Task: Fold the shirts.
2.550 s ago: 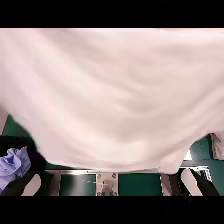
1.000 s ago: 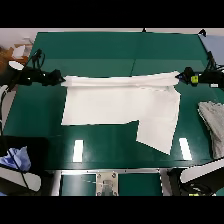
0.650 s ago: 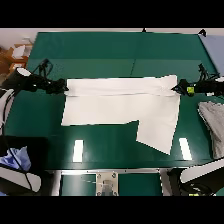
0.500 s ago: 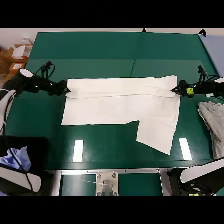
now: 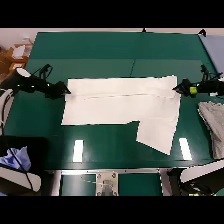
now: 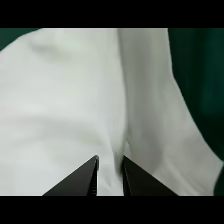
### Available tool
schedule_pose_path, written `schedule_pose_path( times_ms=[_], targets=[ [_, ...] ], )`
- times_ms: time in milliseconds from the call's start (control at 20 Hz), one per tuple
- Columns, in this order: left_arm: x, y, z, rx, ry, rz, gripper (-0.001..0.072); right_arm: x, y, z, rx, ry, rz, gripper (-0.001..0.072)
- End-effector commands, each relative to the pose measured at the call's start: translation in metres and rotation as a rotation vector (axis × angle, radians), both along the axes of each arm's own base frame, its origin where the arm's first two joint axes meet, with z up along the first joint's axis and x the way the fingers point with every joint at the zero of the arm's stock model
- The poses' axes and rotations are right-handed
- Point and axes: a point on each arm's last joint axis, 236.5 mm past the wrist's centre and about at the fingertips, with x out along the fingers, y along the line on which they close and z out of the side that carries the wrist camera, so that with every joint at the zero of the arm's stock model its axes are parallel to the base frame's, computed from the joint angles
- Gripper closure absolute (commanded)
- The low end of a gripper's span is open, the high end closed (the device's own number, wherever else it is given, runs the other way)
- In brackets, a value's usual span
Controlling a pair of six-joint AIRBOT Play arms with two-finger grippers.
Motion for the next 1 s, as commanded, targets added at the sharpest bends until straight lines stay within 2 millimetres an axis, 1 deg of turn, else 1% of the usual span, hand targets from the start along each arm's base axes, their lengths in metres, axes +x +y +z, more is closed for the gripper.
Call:
schedule_pose_path(
  times_ms=[0, 50, 100, 200, 250, 350, 400, 450, 500, 600, 650, 750, 800, 850, 950],
  targets=[
    [-0.042, 0.014, 0.018, -0.064, 0.182, -0.006, 0.0208, -0.019, -0.022, 0.037, 0.023, 0.010, -0.047, 0.0516],
    [-0.058, 0.020, 0.021, -0.062, 0.220, -0.007, 0.0209, -0.035, -0.031, 0.042, 0.003, 0.033, -0.059, 0.0512],
    [-0.073, 0.025, 0.023, -0.044, 0.236, -0.003, 0.0216, -0.053, -0.038, 0.043, -0.020, 0.059, -0.066, 0.0490],
    [-0.105, 0.032, 0.022, 0.007, 0.239, 0.034, 0.0216, -0.094, -0.049, 0.039, -0.053, 0.118, -0.101, 0.0470],
    [-0.122, 0.031, 0.020, 0.018, 0.236, 0.068, 0.0216, -0.113, -0.050, 0.037, -0.046, 0.137, -0.131, 0.0436],
    [-0.157, 0.021, 0.014, 0.017, 0.229, 0.137, 0.0215, -0.149, -0.054, 0.030, -0.029, 0.158, -0.211, 0.0427],
    [-0.170, 0.012, 0.013, -0.007, 0.219, 0.176, 0.0215, -0.165, -0.057, 0.025, -0.032, 0.166, -0.245, 0.0418],
    [-0.184, 0.004, 0.010, -0.031, 0.204, 0.207, 0.0215, -0.182, -0.059, 0.019, -0.020, 0.180, -0.284, 0.0370],
    [-0.196, -0.001, 0.004, -0.039, 0.188, 0.236, 0.0215, -0.194, -0.058, 0.015, -0.010, 0.189, -0.307, 0.0347],
    [-0.212, -0.008, -0.012, -0.035, 0.167, 0.281, 0.0215, -0.215, -0.050, 0.005, 0.013, 0.208, -0.333, 0.0342],
    [-0.214, -0.014, -0.020, -0.045, 0.158, 0.302, 0.0215, -0.222, -0.042, -0.003, 0.029, 0.225, -0.336, 0.0341],
    [-0.203, -0.029, -0.031, -0.065, 0.106, 0.351, 0.0215, -0.233, -0.020, -0.019, 0.075, 0.272, -0.320, 0.0340],
    [-0.192, -0.032, -0.033, -0.055, 0.054, 0.374, 0.0215, -0.238, -0.008, -0.028, 0.093, 0.295, -0.307, 0.0324],
    [-0.179, -0.035, -0.031, -0.048, -0.003, 0.401, 0.0215, -0.241, 0.002, -0.036, 0.105, 0.311, -0.299, 0.0310],
    [-0.151, -0.033, -0.023, -0.028, -0.122, 0.470, 0.0216, -0.240, 0.025, -0.049, 0.133, 0.322, -0.290, 0.0303]
  ],
)
